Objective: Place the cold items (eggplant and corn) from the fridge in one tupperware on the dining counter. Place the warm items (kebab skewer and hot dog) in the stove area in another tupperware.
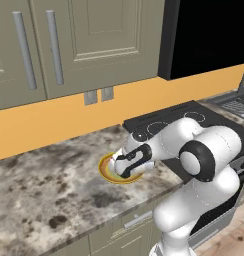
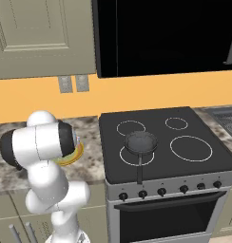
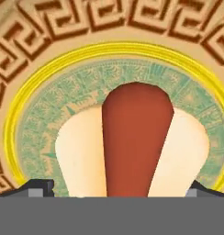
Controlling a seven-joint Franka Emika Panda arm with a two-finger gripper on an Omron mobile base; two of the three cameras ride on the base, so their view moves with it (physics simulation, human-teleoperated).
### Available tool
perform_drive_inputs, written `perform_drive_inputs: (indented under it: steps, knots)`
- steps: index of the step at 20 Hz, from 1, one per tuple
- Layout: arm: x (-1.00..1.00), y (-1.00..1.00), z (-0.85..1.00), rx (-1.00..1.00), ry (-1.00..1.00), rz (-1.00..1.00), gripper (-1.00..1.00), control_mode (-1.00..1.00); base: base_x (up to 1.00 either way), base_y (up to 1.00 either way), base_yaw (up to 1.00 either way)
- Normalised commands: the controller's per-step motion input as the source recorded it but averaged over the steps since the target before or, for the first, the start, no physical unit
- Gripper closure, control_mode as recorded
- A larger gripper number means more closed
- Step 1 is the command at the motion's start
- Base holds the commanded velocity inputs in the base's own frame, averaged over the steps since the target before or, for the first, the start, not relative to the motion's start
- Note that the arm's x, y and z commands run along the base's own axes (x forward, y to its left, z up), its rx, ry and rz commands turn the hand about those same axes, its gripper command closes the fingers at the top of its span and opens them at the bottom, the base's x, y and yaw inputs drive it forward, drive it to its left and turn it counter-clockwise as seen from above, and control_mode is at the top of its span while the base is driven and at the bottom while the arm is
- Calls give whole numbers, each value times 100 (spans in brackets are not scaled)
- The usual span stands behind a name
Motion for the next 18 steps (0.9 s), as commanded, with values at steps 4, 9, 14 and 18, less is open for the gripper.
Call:
perform_drive_inputs:
  steps: [4,9,14,18]
  knots:
    - [10,0,-59,-12,0,-12,-100,-100,0,0,0]
    - [4,-10,-52,-7,7,-17,100,-100,0,0,0]
    - [-3,-51,-27,10,21,-19,100,-100,0,0,0]
    - [-15,-35,7,21,19,-24,100,-100,0,0,0]
